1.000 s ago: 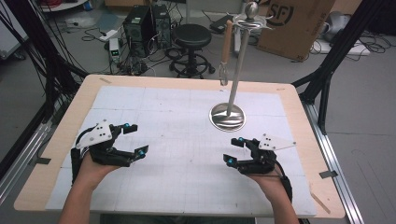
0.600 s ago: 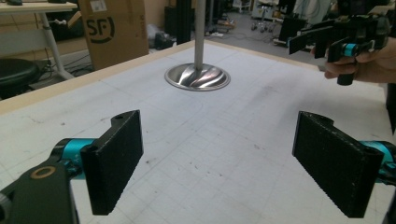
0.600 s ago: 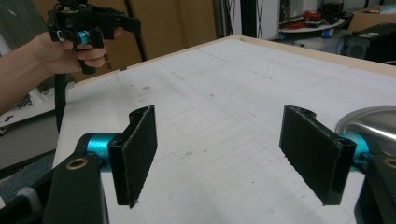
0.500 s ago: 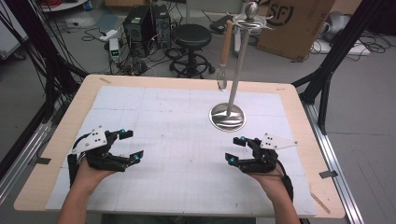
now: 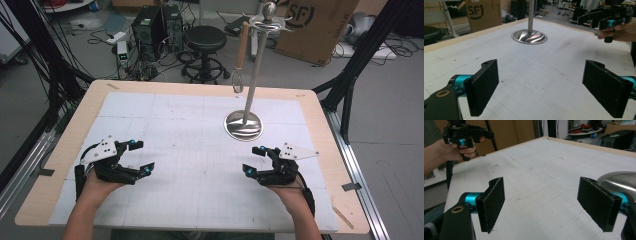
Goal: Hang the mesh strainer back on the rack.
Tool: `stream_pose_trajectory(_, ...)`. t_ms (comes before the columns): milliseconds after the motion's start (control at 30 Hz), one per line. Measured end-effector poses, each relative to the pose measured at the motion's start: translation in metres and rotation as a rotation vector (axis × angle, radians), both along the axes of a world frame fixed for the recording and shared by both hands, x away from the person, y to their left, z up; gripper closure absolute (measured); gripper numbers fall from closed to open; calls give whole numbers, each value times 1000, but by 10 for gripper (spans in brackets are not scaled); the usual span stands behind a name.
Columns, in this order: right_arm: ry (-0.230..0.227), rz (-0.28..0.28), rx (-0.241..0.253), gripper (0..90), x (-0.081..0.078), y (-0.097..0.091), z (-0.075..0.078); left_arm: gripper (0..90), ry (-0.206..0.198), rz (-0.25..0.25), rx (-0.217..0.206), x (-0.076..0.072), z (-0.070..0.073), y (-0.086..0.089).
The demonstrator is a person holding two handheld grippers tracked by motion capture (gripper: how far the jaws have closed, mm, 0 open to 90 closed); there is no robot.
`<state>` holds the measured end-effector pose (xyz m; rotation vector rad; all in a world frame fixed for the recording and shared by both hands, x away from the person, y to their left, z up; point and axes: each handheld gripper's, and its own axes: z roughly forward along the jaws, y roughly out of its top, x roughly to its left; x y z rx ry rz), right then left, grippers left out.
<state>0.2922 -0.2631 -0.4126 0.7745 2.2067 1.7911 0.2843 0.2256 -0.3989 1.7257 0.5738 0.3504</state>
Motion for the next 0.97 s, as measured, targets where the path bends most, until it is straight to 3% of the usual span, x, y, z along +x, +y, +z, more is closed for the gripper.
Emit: stream_pose_trajectory(967,11,14,-24,206,1,4,-3,140,18,1,-17,0,-4,-1)
